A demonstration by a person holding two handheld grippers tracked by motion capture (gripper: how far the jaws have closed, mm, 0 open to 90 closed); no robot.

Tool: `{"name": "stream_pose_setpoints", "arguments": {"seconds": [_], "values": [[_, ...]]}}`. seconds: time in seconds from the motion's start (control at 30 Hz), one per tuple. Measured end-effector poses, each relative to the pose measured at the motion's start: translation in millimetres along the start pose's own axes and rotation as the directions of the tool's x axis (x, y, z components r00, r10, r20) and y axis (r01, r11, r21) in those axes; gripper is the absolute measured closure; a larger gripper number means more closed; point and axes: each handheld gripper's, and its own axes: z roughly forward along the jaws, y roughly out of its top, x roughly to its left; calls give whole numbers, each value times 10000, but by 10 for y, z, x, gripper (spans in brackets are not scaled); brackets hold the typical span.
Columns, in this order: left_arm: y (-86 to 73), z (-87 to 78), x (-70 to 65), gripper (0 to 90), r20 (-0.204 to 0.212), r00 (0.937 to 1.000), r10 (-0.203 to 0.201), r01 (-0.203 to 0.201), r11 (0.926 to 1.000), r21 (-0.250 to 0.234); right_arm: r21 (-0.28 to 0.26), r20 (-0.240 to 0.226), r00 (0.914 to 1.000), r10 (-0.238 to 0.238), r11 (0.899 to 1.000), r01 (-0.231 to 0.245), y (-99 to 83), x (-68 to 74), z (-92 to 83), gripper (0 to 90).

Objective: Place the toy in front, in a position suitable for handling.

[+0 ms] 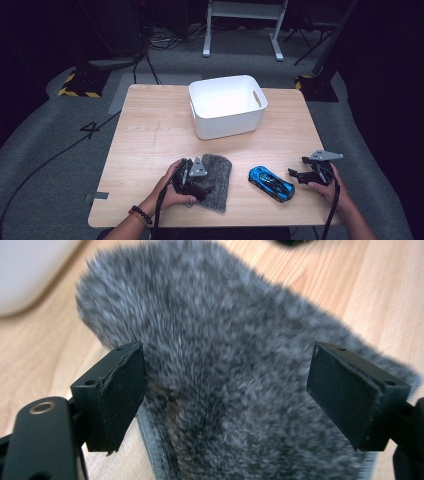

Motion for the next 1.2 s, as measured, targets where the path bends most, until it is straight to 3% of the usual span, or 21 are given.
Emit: {"name": "stream_pose_setpoints", "arguments": {"seconds": [0.17, 0.43, 0.57, 0.77, 0.9, 1.2], "values": [[-68, 85, 72, 158, -310, 9991, -285, 299, 9985, 448, 1, 13, 10000, -21, 10000, 21, -3, 1, -4, 149], [-126, 153, 166, 124, 3, 9990, -436, 436, 9979, 475, 324, -318, 9984, -465, 9983, 475, 0, 44, -85, 193], [-163, 173, 273, 91, 71, 9971, -753, 749, 9962, 440, -95, -658, 9961, -586, 9983, 581, 73, 129, -211, 207], [-220, 153, 394, 66, 39, 9940, -1096, 1094, 9933, 385, -322, -1494, 9794, -1357, 9907, 1324, 175, 453, -368, 200], [-251, 156, 446, 49, 129, 9931, -1164, 1161, 9929, 262, -287, -1983, 9626, -1849, 9827, 1828, 184, 646, -375, 192], [-287, 154, 464, 50, 251, 9940, -1067, 1067, 9943, -5, -272, -2400, 9443, -2252, 9739, 2253, 144, 843, -372, 173]]}}
